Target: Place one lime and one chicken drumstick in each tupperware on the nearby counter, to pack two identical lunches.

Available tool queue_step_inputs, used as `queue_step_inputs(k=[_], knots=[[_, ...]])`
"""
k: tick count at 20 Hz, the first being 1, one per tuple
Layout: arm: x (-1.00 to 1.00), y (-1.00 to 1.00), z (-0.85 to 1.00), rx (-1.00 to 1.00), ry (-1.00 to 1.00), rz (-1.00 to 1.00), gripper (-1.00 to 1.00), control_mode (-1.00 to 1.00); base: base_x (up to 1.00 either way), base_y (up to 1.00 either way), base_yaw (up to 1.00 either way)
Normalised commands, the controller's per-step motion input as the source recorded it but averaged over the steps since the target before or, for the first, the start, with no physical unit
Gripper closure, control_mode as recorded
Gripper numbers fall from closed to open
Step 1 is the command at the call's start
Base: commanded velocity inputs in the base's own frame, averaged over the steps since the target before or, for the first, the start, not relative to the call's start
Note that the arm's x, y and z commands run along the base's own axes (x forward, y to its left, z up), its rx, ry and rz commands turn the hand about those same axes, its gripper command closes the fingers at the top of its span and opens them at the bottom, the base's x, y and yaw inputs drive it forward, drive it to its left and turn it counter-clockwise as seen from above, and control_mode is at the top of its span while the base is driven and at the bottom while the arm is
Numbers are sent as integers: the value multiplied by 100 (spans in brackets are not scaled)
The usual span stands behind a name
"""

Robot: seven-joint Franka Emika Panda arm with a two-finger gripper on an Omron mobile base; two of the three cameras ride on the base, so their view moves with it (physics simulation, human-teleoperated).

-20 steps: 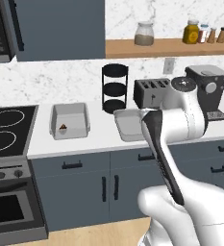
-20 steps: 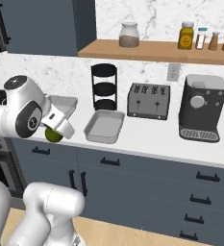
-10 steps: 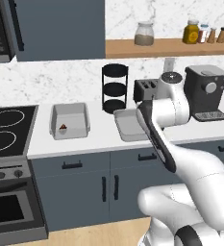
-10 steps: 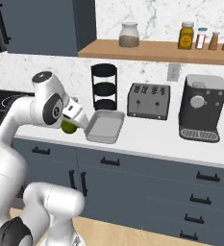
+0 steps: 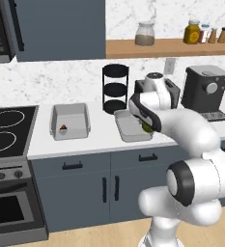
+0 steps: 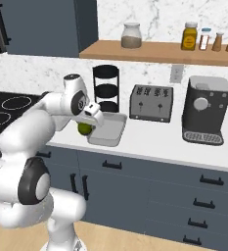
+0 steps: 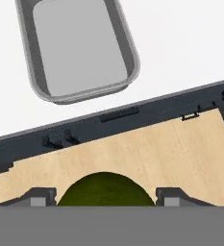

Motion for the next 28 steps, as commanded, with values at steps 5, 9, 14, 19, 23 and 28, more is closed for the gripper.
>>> queue_step_inputs(k=[5, 9, 14, 19, 23, 28], knots=[[100, -39, -62, 0, 11, 3, 100, -100, 0, 0, 0], [100, -3, -54, -2, 3, 6, 100, -100, 0, 0, 0], [100, 4, -23, -4, 0, 14, 100, -100, 0, 0, 0], [99, 2, -7, -1, 1, 18, 100, -100, 0, 0, 0], [89, 0, -27, 0, 0, 27, 100, -100, 0, 0, 0], [79, 0, -54, 0, 0, 30, -100, -100, 0, 0, 0]])
